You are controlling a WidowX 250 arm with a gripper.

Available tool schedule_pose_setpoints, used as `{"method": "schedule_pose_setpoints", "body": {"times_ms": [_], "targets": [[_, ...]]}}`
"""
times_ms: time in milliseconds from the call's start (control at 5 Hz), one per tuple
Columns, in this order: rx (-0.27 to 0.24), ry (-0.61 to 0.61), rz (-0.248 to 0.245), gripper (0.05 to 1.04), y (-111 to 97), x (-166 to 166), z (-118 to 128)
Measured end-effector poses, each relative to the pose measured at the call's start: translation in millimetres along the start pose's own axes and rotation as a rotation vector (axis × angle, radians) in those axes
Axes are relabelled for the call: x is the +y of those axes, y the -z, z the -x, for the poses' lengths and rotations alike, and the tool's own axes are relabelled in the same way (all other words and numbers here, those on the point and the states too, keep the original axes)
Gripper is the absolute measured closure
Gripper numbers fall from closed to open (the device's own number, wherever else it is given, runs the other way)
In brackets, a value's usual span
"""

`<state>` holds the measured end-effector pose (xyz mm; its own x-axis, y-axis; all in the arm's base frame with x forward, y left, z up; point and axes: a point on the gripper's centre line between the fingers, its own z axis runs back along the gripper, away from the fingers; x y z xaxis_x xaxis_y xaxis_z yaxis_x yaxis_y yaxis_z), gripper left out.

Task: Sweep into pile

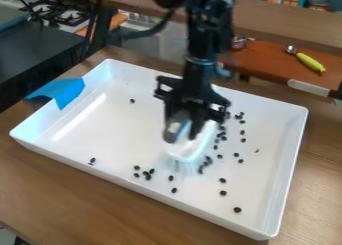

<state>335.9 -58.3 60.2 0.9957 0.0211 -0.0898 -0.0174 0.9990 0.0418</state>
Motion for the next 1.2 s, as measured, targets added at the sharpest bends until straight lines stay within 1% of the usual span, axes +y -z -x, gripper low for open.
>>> {"method": "schedule_pose_setpoints", "body": {"times_ms": [200, 400, 600, 800, 1000, 1200], "targets": [[0.02, 0.006, 0.021, 0.595, -2.1, -31.4, 0.2], [0.051, -0.001, 0.048, 0.595, -4.7, -59.6, -2.5], [0.06, -0.003, 0.075, 0.595, -11.2, -70.0, -4.4], [0.073, 0.02, 0.118, 0.595, -24.7, -62.0, 1.8], [0.002, 0.0, 0.187, 0.595, -66.7, -20.4, 1.3], [-0.03, -0.033, 0.225, 0.595, -89.8, 35.3, 9.0]]}}
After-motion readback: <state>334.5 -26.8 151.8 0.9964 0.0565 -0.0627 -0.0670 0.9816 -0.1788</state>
